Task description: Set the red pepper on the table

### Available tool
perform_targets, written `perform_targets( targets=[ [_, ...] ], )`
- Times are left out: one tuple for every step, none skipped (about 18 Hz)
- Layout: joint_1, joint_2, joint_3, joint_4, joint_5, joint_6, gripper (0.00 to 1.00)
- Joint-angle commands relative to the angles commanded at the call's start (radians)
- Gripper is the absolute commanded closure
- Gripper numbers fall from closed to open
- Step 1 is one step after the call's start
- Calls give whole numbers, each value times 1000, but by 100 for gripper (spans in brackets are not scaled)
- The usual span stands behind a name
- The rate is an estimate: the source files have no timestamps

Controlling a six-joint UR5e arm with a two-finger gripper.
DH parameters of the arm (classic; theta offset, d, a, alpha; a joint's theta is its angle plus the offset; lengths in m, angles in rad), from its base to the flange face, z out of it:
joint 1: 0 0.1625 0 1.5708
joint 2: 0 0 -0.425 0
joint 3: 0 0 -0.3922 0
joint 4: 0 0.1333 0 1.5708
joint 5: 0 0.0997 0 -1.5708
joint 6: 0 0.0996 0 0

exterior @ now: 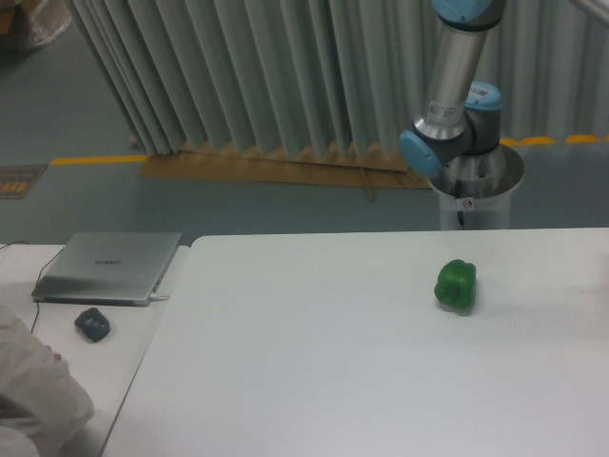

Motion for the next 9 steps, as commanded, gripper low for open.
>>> perform_targets(
  targets=[
    [18, 2, -6, 2, 3, -28, 0],
    [26, 11, -6, 3, 2, -70, 0],
    [29, 11, -6, 5, 0, -173, 0],
    [37, 12, -8, 9, -1, -222, 0],
    [35, 8, -11, 9, 3, -230, 0],
    [34, 6, -17, 9, 6, -232, 0],
    [35, 6, -24, 8, 2, -229, 0],
    [35, 9, -37, 8, 2, -227, 0],
    [34, 11, -49, 6, 5, -229, 0]
  ],
)
